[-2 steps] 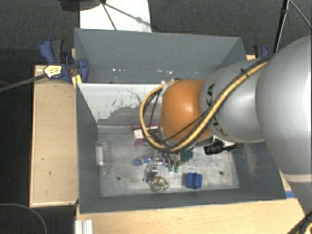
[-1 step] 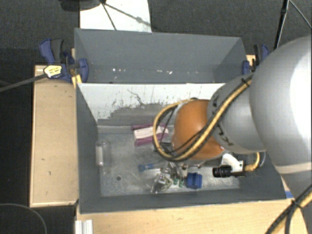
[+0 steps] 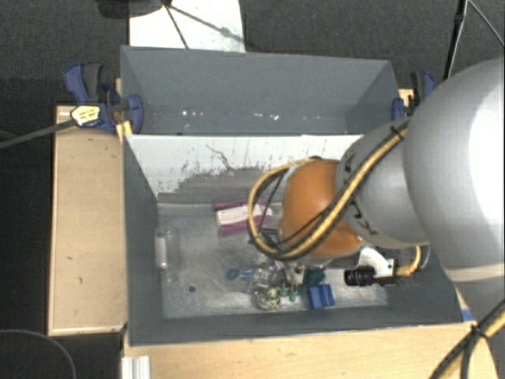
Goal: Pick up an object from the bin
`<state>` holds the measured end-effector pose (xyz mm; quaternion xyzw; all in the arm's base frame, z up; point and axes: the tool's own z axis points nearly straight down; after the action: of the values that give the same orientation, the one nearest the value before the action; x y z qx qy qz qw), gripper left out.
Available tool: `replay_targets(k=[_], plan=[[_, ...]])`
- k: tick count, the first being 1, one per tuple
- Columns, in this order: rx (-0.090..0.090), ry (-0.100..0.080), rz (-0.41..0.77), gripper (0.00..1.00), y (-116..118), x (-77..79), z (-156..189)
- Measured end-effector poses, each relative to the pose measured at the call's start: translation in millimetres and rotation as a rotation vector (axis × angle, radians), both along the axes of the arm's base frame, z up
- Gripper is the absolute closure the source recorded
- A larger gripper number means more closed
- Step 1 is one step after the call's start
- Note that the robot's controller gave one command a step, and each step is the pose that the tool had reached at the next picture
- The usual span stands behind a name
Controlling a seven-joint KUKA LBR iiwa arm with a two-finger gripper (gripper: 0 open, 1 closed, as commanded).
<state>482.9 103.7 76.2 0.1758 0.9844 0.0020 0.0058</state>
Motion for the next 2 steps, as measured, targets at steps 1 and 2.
replay_targets(k=[1,2], plan=[[0.0,0.006,0.053,1.0,-0.7,6.4,-3.3],[0.0,0.007,0.048,0.0,-0.4,5.9,-4.3]])
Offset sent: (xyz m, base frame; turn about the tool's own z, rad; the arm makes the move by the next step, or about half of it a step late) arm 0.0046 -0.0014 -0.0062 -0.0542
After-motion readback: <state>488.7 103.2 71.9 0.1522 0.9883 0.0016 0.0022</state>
